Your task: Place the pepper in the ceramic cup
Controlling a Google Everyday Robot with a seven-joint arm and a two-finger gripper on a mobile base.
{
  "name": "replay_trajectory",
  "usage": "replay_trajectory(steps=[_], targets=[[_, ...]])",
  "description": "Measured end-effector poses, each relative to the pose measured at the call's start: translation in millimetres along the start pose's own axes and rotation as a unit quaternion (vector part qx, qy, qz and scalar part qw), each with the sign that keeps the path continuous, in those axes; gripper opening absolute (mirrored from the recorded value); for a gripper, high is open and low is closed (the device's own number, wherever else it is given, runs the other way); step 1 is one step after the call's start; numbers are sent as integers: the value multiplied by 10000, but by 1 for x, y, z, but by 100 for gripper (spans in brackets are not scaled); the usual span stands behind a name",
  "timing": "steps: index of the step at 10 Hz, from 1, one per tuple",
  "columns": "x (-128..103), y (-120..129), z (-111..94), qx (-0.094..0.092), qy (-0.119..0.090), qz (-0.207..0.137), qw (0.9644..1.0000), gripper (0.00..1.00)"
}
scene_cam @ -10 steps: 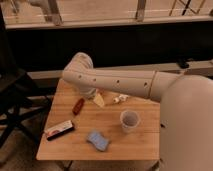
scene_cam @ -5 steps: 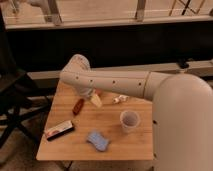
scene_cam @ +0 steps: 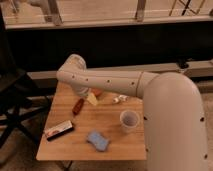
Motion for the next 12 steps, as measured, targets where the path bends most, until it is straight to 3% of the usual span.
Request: replay_trajectory(steps=[12], targets=[[1, -40, 24, 175, -316, -375, 9986, 80]])
